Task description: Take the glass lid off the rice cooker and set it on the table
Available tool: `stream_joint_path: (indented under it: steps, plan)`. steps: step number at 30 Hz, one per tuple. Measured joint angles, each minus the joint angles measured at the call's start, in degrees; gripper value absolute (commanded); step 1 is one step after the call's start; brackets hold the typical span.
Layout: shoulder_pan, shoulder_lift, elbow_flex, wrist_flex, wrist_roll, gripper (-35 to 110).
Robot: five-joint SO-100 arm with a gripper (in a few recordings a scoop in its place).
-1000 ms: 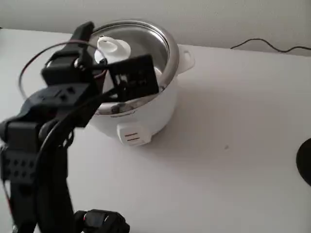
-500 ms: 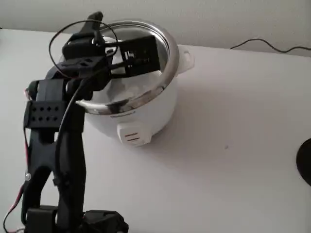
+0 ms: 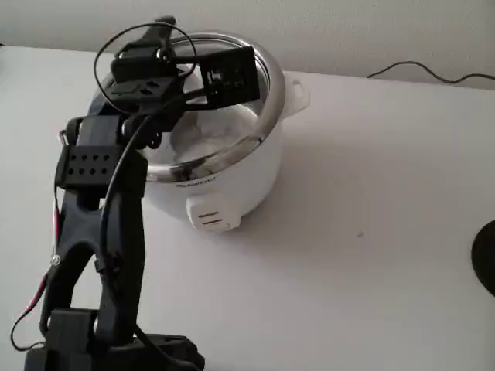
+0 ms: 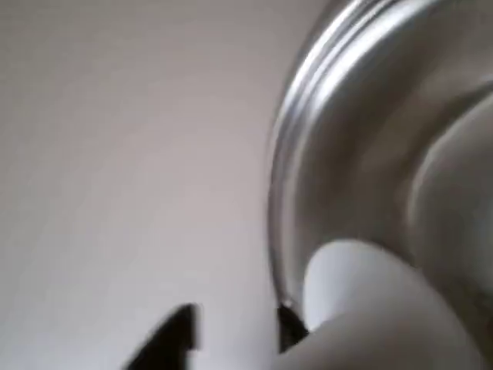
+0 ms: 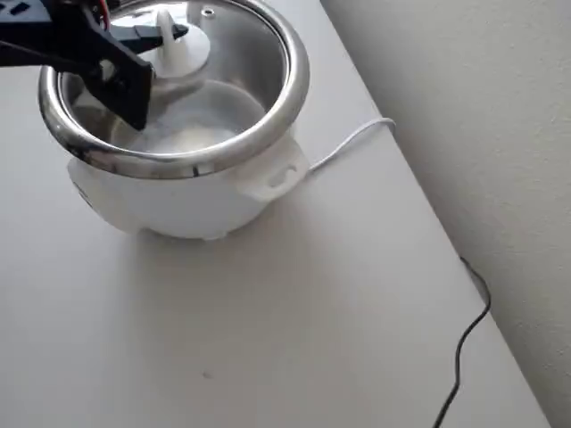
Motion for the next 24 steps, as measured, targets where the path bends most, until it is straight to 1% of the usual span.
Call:
stream_joint_path:
  steps: [6,13,17,21,24]
  plan:
    - [0.26,-0.44,0.09,-2.90,3.16,0]
    - [0.26,2.46,0.53,-3.34,3.43,0]
    - [0.70,8.00,0.79,-3.34,3.43,0]
    - [2.90,17.31,1.67,-3.34,3.43,0]
    - [7.21,26.02,5.62,-3.43,0.79,0]
